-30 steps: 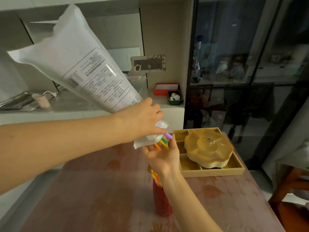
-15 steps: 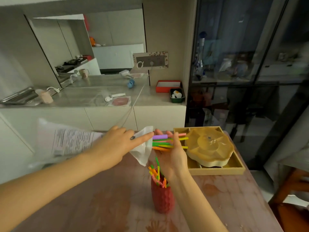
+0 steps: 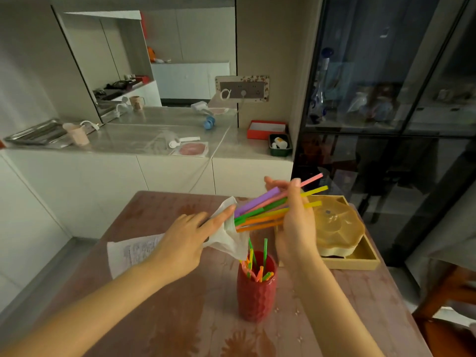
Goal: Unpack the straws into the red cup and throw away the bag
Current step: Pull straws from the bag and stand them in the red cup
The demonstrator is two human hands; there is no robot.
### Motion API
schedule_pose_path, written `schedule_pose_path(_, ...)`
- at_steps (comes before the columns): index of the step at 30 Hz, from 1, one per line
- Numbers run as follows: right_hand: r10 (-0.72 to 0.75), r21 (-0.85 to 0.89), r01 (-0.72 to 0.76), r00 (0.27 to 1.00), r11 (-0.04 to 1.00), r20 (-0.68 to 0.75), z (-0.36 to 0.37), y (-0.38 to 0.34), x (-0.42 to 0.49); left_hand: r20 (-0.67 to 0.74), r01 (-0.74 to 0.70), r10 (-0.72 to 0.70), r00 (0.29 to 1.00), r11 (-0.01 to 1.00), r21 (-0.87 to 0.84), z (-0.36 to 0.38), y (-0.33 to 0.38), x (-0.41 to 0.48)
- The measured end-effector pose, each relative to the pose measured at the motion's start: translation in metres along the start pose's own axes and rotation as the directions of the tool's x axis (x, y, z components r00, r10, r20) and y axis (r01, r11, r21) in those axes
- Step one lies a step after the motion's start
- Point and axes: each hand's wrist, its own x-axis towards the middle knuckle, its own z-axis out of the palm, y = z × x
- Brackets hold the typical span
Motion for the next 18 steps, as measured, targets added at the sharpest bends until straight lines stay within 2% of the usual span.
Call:
schedule_pose_path(4, -0.006, 0.019, 0.007, 1.000, 1.000, -0.005, -0.006, -0.024, 0.006, -0.002, 0.016, -0.017, 1.000, 0.986, -0.167, 0.011, 0.005, 0.002)
schedule_pose_path(6, -0.014, -0.042, 0.015, 1.000, 0.999, 0.026, -0.004, -0.031, 0.005, -0.033, 0.024, -0.034, 0.999, 0.961, -0.277, 0.018, 0.011, 0.003)
schedule_pose_path(9, -0.133, -0.359, 0.195, 0.973, 0.913, 0.191, 0.009, -0.036, 0.001, -0.089, 0.089, -0.152, 0.984, 0.865, -0.493, 0.025, 0.019, 0.003)
schedule_pose_path(11, -0.143, -0.470, 0.287, 0.937, 0.835, 0.318, 0.020, -0.040, 0.001, -0.086, 0.123, -0.231, 0.969, 0.756, -0.643, 0.028, 0.022, 0.002)
schedule_pose_path(14, -0.069, -0.424, 0.248, 0.916, 0.871, 0.395, 0.035, -0.052, 0.005, -0.101, 0.123, -0.296, 0.950, 0.649, -0.750, 0.027, 0.024, -0.003)
schedule_pose_path(17, -0.111, -0.440, 0.252, 0.941, 0.862, 0.320, 0.044, -0.060, 0.011, -0.103, 0.148, -0.373, 0.922, 0.586, -0.796, 0.028, 0.021, -0.008)
schedule_pose_path(18, -0.114, -0.393, 0.234, 0.945, 0.889, 0.306, 0.047, -0.060, 0.013, -0.100, 0.157, -0.383, 0.918, 0.583, -0.797, 0.028, 0.020, -0.010)
